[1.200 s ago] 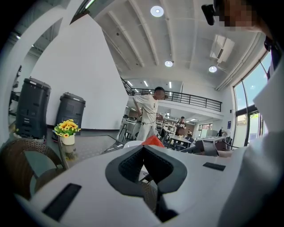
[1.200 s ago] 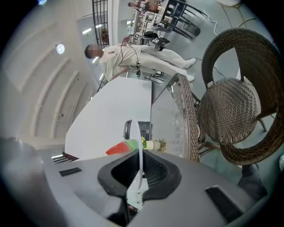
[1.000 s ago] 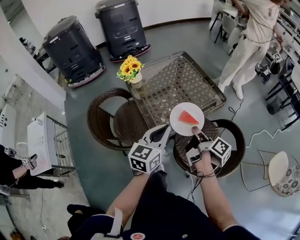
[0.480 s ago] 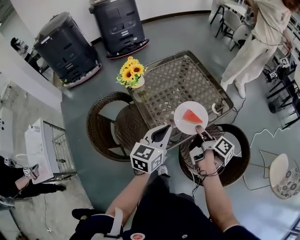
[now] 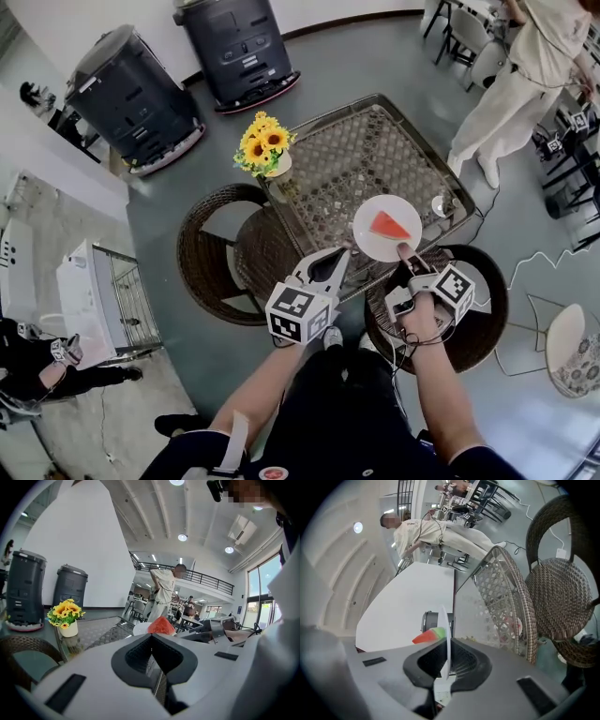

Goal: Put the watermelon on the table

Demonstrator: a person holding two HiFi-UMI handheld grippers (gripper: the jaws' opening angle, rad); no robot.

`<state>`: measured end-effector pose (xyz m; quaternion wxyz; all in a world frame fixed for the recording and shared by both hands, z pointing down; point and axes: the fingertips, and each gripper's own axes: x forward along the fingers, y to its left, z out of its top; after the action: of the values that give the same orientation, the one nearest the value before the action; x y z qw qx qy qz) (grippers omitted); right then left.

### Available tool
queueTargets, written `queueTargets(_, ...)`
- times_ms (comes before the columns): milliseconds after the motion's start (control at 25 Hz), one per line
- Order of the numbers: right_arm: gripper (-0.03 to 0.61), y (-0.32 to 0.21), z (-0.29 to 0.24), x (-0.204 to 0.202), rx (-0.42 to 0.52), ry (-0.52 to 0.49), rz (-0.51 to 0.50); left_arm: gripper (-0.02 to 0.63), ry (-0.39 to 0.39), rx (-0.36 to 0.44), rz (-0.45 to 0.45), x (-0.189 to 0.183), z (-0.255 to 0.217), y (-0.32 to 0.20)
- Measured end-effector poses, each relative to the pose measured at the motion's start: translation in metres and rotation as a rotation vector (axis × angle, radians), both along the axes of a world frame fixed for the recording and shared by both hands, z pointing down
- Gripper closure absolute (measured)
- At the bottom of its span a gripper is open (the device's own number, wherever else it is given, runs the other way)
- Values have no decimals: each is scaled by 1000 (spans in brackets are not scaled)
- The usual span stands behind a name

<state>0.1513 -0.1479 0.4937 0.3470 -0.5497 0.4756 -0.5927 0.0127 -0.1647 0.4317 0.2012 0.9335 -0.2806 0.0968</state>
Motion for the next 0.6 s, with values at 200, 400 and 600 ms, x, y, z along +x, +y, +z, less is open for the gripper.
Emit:
queueTargets(200,565,-15,7,1,-10,35,-59,609,-21,-13,-47,-2,12,-6)
queueTargets(400,565,-45,20,-10,-13,18,-137,609,-37,-26,-111,-5,22,-24)
queueTargets(600,565,-69,37,-25,-38,13,-213,609,-58,-31,-160,-13,31,-38)
